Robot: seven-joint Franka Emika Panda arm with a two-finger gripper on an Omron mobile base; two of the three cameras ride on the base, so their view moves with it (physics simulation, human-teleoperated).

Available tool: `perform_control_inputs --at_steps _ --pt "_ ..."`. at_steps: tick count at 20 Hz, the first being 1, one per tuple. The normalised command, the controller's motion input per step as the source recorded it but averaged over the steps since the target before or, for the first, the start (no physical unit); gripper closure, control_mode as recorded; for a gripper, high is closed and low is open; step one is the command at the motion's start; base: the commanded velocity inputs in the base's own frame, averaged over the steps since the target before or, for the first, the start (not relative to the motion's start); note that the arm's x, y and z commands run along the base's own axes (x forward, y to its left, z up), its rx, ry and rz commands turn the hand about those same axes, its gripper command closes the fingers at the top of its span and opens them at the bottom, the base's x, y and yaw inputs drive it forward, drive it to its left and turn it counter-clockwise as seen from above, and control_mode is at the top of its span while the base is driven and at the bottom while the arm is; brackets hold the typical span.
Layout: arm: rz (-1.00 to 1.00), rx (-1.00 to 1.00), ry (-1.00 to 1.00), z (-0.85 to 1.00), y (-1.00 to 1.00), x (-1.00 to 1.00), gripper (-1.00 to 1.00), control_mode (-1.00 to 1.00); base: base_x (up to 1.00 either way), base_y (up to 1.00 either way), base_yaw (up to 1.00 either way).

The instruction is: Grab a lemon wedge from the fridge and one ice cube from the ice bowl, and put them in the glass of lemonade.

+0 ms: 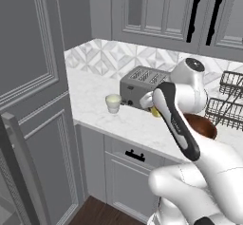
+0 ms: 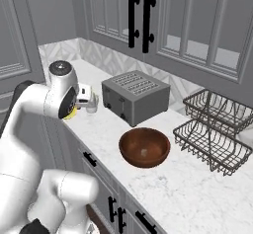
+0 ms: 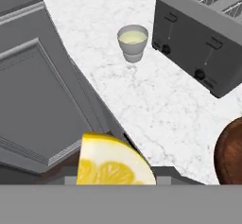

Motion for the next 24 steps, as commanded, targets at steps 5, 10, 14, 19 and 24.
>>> perform_control_inputs --at_steps 5,10,14,19,24 --pt "0.0 -0.13 0.22 -0.2 0.52 1.0 1.0 -1.0 0.0 0.0 0.0" --pt "0.0 -0.06 0.15 -0.34 0.14 0.91 1.0 -1.0 0.0 0.0 0.0" --pt "0.0 0.0 0.04 -0.26 0.01 0.97 1.0 -1.0 0.0 0.0 0.0" --pt "0.0 0.0 0.02 -0.09 0.12 0.72 1.0 -1.0 0.0 0.0 0.0" --pt "0.0 0.0 -0.09 -0.05 0.25 0.34 1.0 -1.0 0.0 0.0 0.0"
